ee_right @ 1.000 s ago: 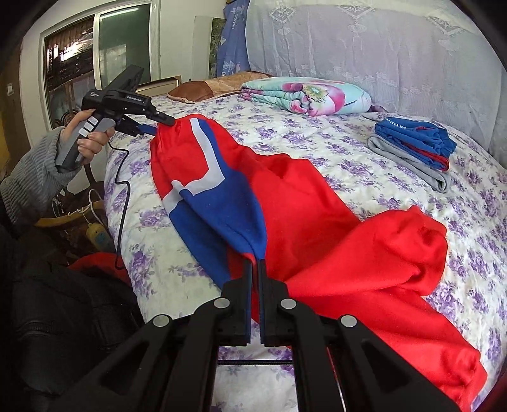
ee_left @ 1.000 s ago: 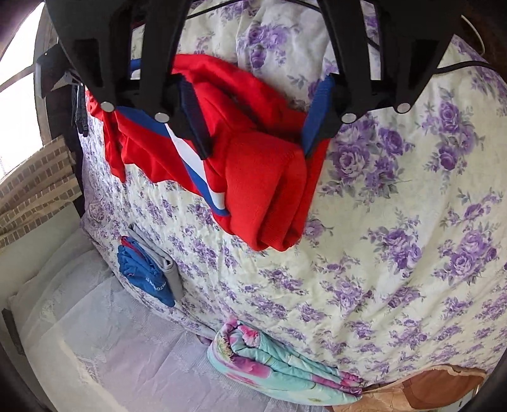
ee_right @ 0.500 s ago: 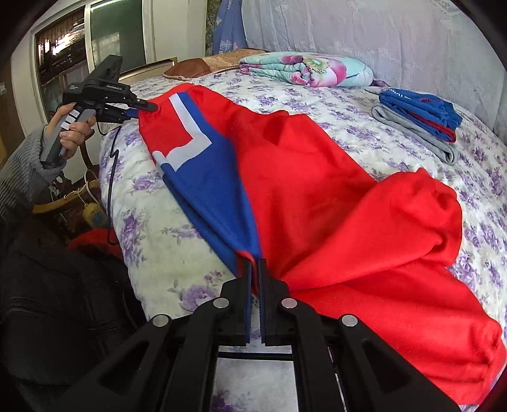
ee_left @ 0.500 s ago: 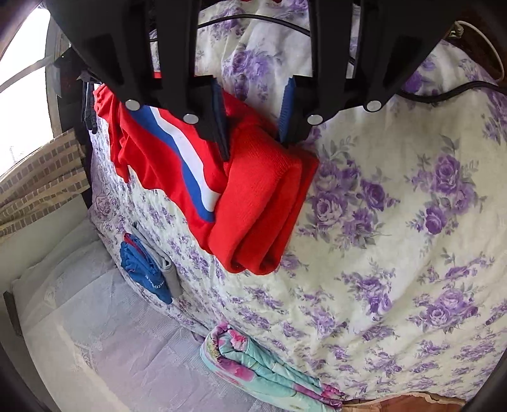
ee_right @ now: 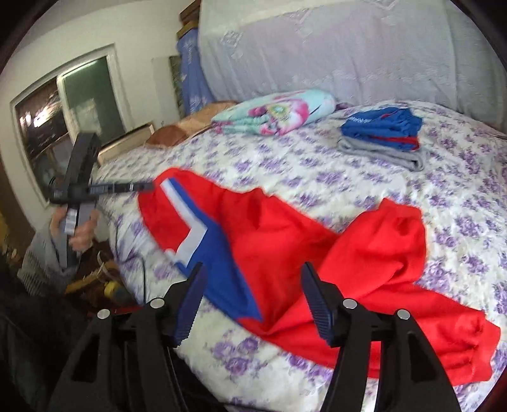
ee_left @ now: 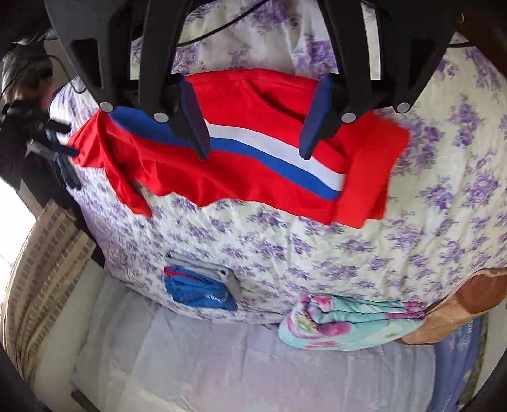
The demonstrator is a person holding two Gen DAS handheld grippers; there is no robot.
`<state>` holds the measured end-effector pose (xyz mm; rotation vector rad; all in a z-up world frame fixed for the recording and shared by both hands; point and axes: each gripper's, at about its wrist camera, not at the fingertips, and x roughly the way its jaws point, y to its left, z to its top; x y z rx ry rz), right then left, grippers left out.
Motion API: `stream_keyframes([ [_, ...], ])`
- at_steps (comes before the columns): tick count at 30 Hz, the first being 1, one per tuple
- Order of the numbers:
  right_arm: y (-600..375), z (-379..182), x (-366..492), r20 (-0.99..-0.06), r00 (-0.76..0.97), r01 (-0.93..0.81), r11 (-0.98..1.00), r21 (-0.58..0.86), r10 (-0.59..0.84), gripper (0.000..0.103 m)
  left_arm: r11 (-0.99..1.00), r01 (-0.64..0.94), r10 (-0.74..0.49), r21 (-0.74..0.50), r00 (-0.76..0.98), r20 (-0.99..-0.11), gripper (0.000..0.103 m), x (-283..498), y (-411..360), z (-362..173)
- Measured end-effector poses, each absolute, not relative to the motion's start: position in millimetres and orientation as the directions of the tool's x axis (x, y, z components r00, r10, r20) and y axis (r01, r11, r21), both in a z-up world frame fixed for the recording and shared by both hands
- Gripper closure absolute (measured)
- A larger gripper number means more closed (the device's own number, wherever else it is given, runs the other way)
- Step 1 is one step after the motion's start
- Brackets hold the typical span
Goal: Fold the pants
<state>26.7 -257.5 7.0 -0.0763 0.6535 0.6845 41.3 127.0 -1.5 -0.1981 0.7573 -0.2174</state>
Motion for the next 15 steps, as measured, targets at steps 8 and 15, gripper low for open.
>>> stream_keyframes([
  [8, -223.2, -20.5, 123.5, -0.662, 0.726, -0.264, 0.964, -0.017, 0.187, 0.019, 0.969, 0.073, -0.224, -0.234, 0.655, -0.722, 0.043, 56.2, 113.5, -55.0],
  [15, -221.6, -53.6, 144.4, -0.693, 0.721, -0.218, 0.957, -0.192, 0.025, 0.062, 0.970, 0.121, -0.236, -0.210, 0.673, -0.701, 0.030, 48.2, 106.3, -60.8],
])
